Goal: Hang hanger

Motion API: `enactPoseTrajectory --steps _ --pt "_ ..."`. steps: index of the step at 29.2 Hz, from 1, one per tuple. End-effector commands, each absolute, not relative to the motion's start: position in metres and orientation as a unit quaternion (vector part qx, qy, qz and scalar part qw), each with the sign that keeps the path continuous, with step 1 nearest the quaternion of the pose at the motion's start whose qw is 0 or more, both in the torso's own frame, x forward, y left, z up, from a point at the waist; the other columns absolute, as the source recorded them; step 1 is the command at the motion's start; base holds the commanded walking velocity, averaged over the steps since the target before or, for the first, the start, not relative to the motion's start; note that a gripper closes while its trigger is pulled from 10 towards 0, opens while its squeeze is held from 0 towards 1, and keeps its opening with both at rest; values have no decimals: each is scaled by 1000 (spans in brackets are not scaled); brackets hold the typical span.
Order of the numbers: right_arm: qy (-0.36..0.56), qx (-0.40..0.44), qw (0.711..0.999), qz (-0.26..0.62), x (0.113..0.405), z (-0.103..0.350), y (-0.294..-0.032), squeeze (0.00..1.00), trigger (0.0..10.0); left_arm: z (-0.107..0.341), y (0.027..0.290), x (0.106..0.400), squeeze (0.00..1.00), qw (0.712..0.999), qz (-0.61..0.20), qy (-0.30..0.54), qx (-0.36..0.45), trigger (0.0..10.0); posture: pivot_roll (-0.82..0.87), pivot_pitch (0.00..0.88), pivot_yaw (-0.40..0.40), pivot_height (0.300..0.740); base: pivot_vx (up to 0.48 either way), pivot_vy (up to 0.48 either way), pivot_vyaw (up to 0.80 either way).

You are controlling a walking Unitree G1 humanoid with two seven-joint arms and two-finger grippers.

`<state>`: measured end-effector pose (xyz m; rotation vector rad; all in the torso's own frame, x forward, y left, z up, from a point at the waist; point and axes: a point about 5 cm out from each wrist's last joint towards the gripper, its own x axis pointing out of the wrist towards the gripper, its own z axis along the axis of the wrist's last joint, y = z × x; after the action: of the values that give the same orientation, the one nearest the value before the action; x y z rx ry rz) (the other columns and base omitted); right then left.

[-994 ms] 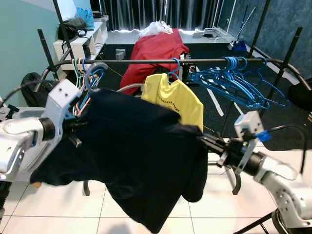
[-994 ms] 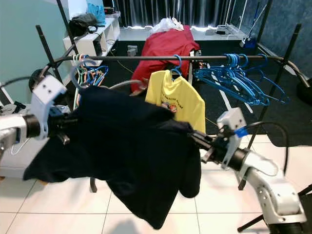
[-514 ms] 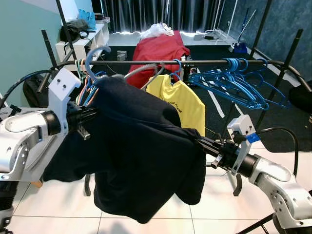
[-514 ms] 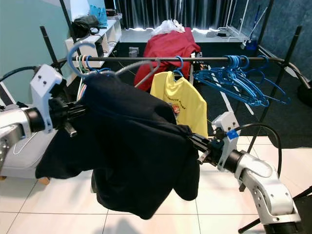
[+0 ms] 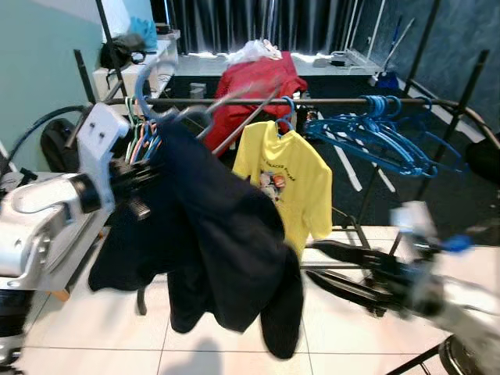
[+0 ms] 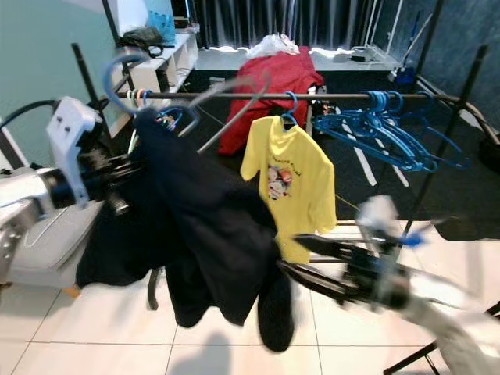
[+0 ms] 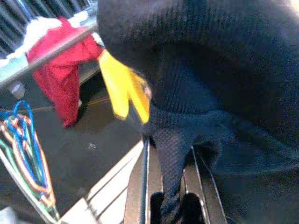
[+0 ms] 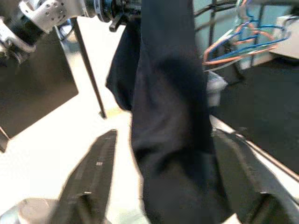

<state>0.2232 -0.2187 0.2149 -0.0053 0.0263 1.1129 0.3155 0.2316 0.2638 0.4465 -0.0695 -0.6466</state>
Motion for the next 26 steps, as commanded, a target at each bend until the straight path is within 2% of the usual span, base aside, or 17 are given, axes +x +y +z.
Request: enactPoseTrajectory --steps 1,4,6,7,8,10,11,12,13,14,15,16,17,18,19,20,26 --pt "0 -9 851 526 222 226 -229 1000 10000 256 232 313 0 891 -339 -10 301 10000 -92 0 21 740 0 0 0" --pt "-17 -20 858 512 224 237 -240 1000 10000 249 233 312 0 870 -355 15 341 10000 -92 0 21 740 0 0 0" --pt "-62 -22 858 509 226 263 -251 1000 10000 240 231 310 0 829 -382 48 406 10000 -84 0 20 740 0 0 0" --pt "-62 -22 858 509 226 263 -251 1000 10000 240 231 310 0 829 -382 48 406 10000 -84 0 20 740 0 0 0" --pt "-82 -23 852 517 227 275 -251 1000 10000 238 225 309 0 810 -400 52 425 10000 -80 0 18 740 0 0 0" --pt "-82 -23 852 517 227 275 -251 1000 10000 238 225 309 0 810 -400 52 425 10000 -80 0 18 740 0 0 0" --pt "-95 -27 845 526 228 283 -250 1000 10000 239 216 307 0 793 -426 43 434 10000 -82 0 16 740 0 0 0" --pt "-95 -27 845 526 228 283 -250 1000 10000 239 216 307 0 793 -426 43 434 10000 -82 0 16 740 0 0 0" --pt "-89 -42 841 532 233 283 -246 839 10000 244 199 302 0 776 -463 22 429 10000 -83 0 16 740 0 0 0" --pt "-71 -56 838 539 238 276 -239 0 10000 250 184 296 0 757 -501 -3 419 10000 -81 0 10 740 0 0 0" --pt "-71 -56 838 539 238 276 -239 0 10000 250 184 296 0 757 -501 -3 419 10000 -81 0 10 740 0 0 0" --pt "-50 -57 827 557 240 267 -231 0 10000 255 170 290 0 736 -535 -21 414 10000 -78 0 9 740 0 0 0" --pt "-50 -57 827 557 240 267 -231 0 10000 255 170 290 0 736 -535 -21 414 10000 -78 0 9 740 0 0 0" --pt "-34 -56 814 578 240 260 -223 0 10000 257 160 285 0 717 -560 -35 414 10000 -73 0 8 740 0 0 0" --pt "-34 -56 814 578 240 260 -223 0 10000 257 160 285 0 717 -560 -35 414 10000 -73 0 8 740 0 0 0" --pt "-26 -51 799 599 240 256 -214 0 10000 258 154 283 0 701 -577 -41 416 10000 -74 0 10 740 0 0 0" --pt "-8 -63 767 639 244 248 -194 0 10000 258 143 282 0 670 -604 -53 429 10000 -76 0 11 740 0 0 0"
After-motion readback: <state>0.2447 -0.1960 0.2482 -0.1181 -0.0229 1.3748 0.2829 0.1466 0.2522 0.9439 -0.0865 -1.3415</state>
